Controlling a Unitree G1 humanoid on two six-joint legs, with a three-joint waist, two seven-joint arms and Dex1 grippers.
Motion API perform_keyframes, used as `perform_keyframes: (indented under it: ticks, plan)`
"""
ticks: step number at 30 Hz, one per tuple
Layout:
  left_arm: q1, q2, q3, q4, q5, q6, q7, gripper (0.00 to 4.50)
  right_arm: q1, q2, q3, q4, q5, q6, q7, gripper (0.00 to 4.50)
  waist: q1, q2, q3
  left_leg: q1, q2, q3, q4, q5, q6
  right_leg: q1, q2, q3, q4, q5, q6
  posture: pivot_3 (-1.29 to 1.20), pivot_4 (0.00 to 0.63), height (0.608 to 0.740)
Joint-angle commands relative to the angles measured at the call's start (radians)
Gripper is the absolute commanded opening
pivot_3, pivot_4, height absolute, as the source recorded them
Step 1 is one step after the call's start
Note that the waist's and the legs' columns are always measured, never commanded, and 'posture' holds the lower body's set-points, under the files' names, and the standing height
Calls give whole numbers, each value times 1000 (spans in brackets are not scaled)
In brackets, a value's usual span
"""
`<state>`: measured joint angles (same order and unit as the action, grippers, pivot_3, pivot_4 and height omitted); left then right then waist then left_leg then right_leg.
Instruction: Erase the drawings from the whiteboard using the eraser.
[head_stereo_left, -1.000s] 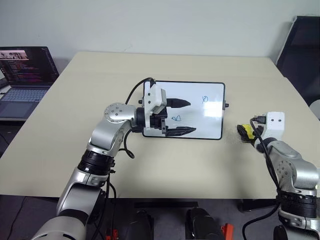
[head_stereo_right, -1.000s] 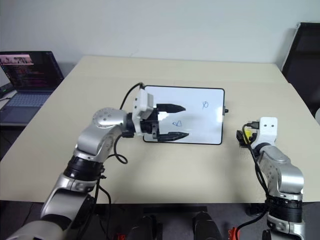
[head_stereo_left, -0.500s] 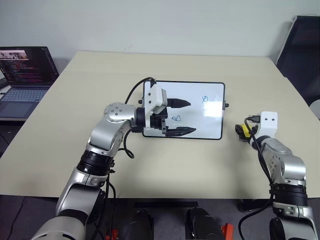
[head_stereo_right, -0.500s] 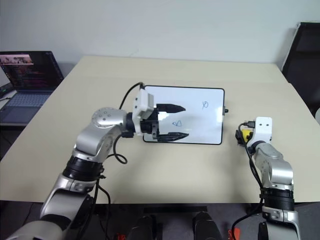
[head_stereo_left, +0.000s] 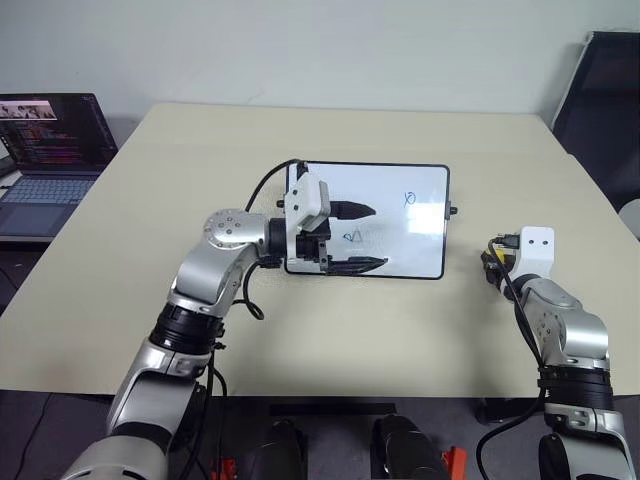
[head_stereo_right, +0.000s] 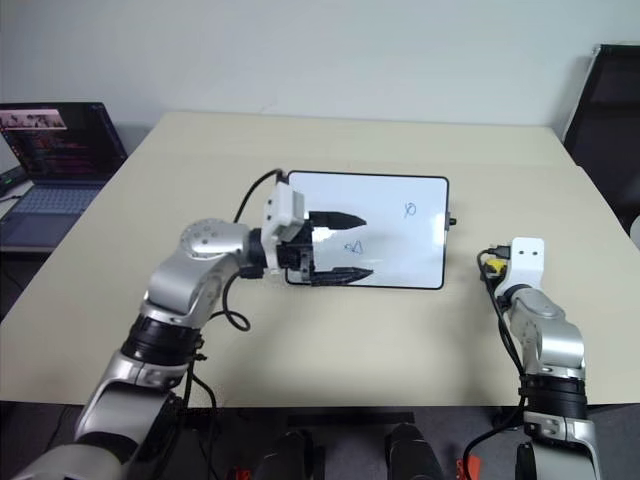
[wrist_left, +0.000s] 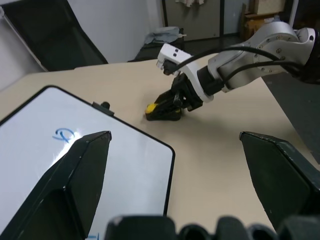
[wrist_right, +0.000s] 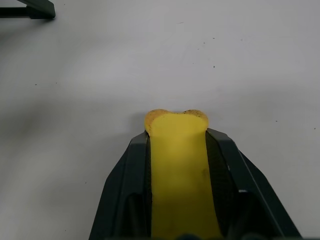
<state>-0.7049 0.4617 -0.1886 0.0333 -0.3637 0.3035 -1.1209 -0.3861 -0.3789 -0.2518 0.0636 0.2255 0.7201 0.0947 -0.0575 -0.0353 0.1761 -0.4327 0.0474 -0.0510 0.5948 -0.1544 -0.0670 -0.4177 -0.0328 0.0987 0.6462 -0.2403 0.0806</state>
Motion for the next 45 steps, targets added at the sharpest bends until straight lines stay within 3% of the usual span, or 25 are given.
perform_keyframes:
  ticks: [1,10,17,26,33,38,45]
  plan:
    - [18,18,52,-46,-5,20,44,4500,9,-6,6,-106,5,-14,23,1153,0,0,0,0,0,0,0,0,0,0,0,0,0,0,0,0,150,740]
    - [122,29,113,-139,-2,94,197,4500,169,-35,114,-451,-22,-23,96,1144,1,0,0,0,1,0,0,0,0,0,1,0,0,0,0,0,150,740]
    - [97,3,123,-92,10,63,234,4500,80,36,140,-587,30,48,74,1144,0,0,0,1,1,-1,2,0,0,0,1,0,1,1,-1,0,150,740]
    - [60,-13,111,3,42,-17,230,4500,-137,26,288,-350,-82,-60,107,1144,1,0,0,0,1,-1,2,0,0,1,1,0,0,1,-1,0,150,740]
    - [37,-19,99,-3,54,-19,230,4500,-311,66,331,-24,-170,-230,107,1143,0,0,0,0,1,-1,2,0,0,1,1,0,0,2,2,0,150,740]
    - [48,-20,105,-30,41,1,229,4500,-317,59,380,71,-231,-220,136,1143,0,1,0,0,1,-1,1,0,0,1,2,0,0,3,4,0,150,740]
    - [45,-12,120,-28,37,8,230,4500,-245,44,391,-16,-233,-133,201,1140,0,0,0,3,1,-2,2,0,0,4,2,0,1,1,0,0,150,740]
